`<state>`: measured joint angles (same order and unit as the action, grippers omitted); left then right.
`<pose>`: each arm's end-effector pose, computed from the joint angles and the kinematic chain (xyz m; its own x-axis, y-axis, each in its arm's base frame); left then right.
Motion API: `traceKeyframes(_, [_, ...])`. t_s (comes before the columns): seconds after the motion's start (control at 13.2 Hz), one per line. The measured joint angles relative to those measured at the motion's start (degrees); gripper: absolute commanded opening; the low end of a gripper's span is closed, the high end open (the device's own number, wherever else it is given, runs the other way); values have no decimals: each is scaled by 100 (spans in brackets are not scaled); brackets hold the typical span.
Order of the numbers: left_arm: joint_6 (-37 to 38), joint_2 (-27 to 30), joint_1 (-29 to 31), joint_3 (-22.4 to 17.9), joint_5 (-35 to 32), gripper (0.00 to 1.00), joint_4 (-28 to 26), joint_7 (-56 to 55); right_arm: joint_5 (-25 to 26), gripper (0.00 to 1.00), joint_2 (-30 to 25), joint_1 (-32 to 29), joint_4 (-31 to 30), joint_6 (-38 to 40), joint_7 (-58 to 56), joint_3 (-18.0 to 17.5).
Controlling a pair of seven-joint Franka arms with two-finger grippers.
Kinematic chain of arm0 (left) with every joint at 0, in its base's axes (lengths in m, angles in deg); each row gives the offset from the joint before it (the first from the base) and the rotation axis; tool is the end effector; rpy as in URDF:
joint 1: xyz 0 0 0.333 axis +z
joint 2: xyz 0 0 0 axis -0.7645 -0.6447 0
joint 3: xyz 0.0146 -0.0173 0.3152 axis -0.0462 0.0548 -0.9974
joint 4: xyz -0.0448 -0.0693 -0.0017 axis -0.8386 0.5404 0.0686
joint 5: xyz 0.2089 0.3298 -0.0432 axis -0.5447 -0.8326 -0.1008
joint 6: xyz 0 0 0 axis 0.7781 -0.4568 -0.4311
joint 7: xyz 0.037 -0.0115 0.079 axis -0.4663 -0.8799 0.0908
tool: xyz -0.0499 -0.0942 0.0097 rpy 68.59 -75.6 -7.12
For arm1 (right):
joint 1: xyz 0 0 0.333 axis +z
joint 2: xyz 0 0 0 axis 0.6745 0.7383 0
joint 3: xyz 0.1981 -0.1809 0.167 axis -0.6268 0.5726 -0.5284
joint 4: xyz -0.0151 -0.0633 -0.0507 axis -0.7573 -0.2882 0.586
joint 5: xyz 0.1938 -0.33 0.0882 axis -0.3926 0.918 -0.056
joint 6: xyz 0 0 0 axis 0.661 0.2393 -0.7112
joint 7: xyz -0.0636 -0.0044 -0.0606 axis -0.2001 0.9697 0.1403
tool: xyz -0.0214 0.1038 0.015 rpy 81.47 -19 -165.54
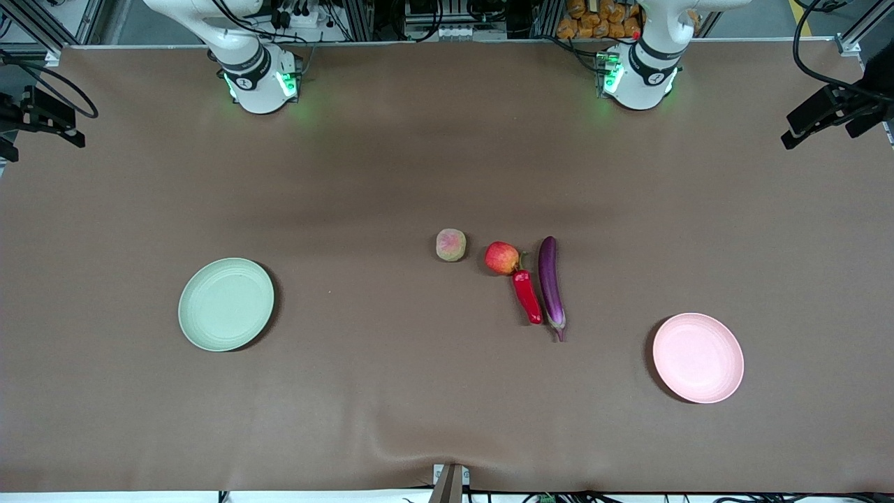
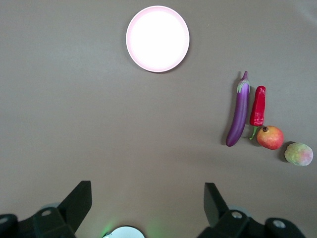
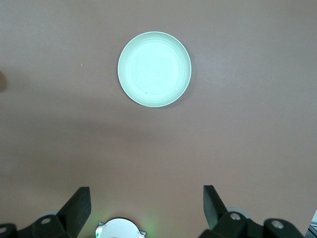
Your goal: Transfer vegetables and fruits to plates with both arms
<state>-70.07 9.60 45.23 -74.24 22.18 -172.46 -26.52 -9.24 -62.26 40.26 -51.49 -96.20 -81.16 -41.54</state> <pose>0.5080 -0.0302 0.6875 0.9820 0.1886 0.0093 0.1885 -0.9820 0.0126 0.5116 -0.0394 0.6630 0.9697 0.2350 -0.0661 0.2342 -0.9720 -0.0198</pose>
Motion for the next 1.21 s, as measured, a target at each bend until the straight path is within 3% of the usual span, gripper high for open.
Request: traceKeyframes(1.21, [195,-86,-37,49,0,100,-6,0,8,100,0,-1,-6,95,1,-1])
